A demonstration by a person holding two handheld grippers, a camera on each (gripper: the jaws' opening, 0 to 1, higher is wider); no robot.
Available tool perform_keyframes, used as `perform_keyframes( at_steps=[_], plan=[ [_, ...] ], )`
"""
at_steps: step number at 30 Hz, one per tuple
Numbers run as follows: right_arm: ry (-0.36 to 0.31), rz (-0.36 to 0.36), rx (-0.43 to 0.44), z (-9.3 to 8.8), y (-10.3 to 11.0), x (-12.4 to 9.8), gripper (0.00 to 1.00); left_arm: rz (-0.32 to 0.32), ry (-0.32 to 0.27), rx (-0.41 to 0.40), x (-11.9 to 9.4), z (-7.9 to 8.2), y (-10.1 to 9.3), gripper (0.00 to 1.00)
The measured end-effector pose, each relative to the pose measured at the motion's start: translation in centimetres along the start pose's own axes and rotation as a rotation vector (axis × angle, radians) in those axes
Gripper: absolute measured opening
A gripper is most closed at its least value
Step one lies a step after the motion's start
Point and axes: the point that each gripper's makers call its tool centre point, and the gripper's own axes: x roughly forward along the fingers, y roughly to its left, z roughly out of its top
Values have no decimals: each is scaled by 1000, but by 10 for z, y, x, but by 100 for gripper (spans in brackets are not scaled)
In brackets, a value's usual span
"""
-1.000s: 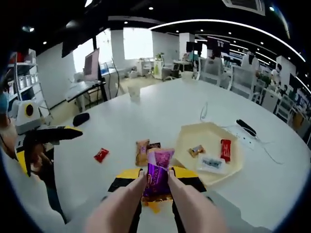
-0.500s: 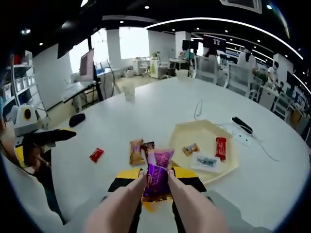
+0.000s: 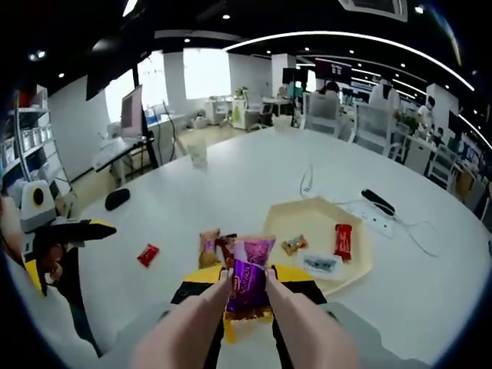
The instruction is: Place the target food into the container with the food tongs after gripping and lifting it, then release it inside without dropping or visibly crushing the food.
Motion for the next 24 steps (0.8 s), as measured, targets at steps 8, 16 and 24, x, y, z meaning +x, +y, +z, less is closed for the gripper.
perform_keyframes(
  at_steps=[8,16,24],
  plan=[
    [3,4,-14,3,1,1,22,11,-5,0,-1,1,4,99],
    [6,9,-21,7,-1,2,22,6,14,24,-1,0,1,99],
    [6,16,-18,10,0,4,22,13,27,46,-5,2,7,99]
  ],
)
